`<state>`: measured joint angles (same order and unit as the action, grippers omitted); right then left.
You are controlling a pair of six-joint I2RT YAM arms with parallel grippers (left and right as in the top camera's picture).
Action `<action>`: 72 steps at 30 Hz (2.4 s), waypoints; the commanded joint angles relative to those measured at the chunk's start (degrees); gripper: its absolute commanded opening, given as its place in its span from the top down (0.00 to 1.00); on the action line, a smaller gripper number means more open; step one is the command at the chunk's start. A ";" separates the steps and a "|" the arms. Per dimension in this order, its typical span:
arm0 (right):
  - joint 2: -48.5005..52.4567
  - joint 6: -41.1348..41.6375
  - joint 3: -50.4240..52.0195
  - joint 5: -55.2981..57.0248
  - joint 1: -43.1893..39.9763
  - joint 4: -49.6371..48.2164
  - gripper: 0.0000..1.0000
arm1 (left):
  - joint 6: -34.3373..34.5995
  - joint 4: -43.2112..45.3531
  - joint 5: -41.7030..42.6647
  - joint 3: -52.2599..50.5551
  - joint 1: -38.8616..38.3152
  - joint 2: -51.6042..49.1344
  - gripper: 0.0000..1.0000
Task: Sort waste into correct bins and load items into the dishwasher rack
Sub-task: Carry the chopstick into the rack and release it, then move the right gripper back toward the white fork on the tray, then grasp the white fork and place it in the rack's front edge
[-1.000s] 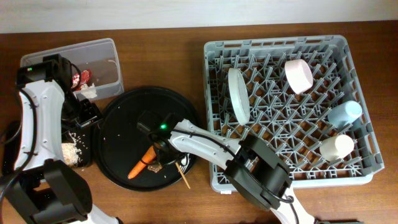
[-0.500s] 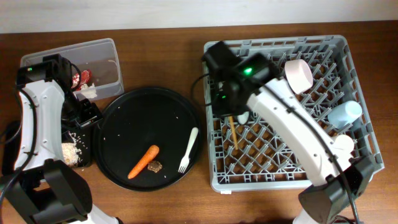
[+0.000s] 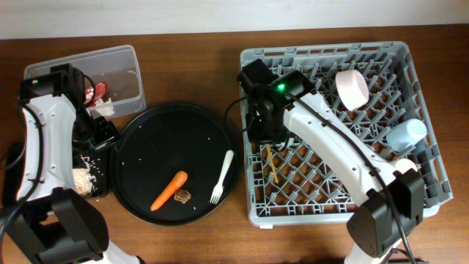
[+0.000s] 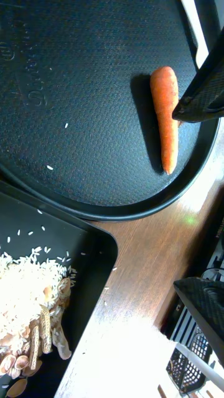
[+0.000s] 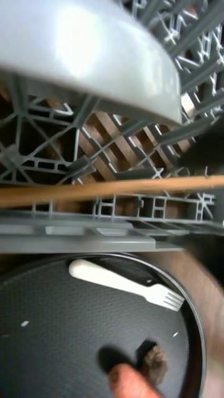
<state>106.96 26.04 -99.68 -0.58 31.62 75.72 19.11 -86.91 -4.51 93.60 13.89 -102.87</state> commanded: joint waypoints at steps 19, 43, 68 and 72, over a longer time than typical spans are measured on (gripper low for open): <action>0.50 -3.02 0.15 -7.17 10.56 -8.20 0.46 | 0.76 0.37 0.24 0.20 0.04 0.79 0.21; 23.93 18.21 0.15 -3.91 16.87 -10.08 0.53 | 0.76 0.48 0.26 0.20 0.04 0.79 0.21; -0.61 2.86 -2.21 5.79 5.60 4.24 0.85 | 0.76 0.50 0.26 0.20 0.04 0.79 0.21; 0.44 2.73 0.70 5.75 5.49 3.76 0.85 | 0.76 0.46 0.26 0.20 0.04 0.79 0.21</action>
<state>106.19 30.55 -101.12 3.88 37.04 80.09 19.29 -86.52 -4.49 93.60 13.89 -102.87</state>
